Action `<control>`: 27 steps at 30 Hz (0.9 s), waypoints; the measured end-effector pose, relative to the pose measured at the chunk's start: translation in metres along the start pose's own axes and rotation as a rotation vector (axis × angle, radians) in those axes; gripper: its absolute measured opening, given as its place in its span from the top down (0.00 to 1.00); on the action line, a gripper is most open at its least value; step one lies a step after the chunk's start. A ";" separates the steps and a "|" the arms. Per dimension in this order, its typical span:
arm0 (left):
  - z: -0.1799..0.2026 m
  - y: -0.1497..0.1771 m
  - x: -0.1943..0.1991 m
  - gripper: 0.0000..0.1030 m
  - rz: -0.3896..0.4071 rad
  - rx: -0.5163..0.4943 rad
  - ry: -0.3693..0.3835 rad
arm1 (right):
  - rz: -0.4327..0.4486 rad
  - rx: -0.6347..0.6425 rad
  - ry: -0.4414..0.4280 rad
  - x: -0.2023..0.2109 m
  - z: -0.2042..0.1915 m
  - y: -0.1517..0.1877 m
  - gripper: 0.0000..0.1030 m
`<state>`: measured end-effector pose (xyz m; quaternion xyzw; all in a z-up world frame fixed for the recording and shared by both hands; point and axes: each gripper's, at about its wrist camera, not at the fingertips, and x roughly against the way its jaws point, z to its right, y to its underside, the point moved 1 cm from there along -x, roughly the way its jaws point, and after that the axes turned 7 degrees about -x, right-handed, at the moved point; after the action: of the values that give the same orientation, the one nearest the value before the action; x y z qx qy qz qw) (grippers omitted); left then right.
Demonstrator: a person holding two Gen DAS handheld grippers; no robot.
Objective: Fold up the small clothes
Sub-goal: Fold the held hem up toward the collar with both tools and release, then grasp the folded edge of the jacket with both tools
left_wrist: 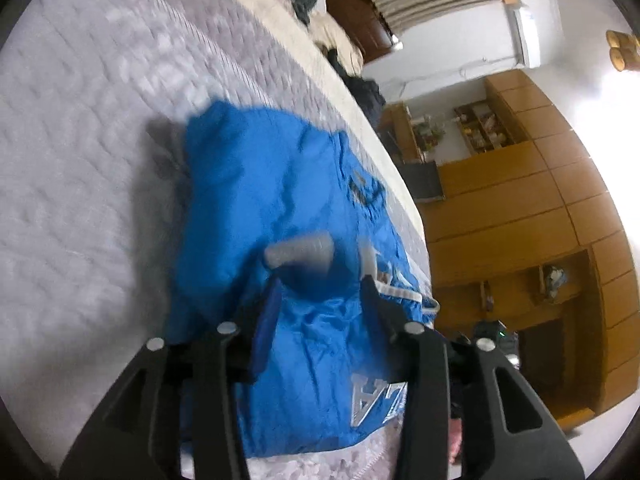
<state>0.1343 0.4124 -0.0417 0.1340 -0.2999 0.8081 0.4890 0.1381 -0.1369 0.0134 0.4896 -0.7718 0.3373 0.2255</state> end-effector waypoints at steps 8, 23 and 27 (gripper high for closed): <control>0.046 0.005 0.008 0.45 0.059 -0.312 -0.250 | 0.023 0.219 0.112 -0.015 -0.041 0.003 0.23; 0.068 -0.007 -0.065 0.32 -0.042 -0.628 -0.385 | -0.015 0.492 0.259 -0.071 -0.060 0.004 0.20; 0.072 -0.004 -0.083 0.32 -0.055 -0.679 -0.437 | 0.007 0.559 0.317 -0.079 -0.063 0.009 0.32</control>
<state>0.1730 0.3103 -0.0260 0.1414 -0.6428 0.6021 0.4519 0.1641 -0.0400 -0.0003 0.4712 -0.6063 0.6090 0.1986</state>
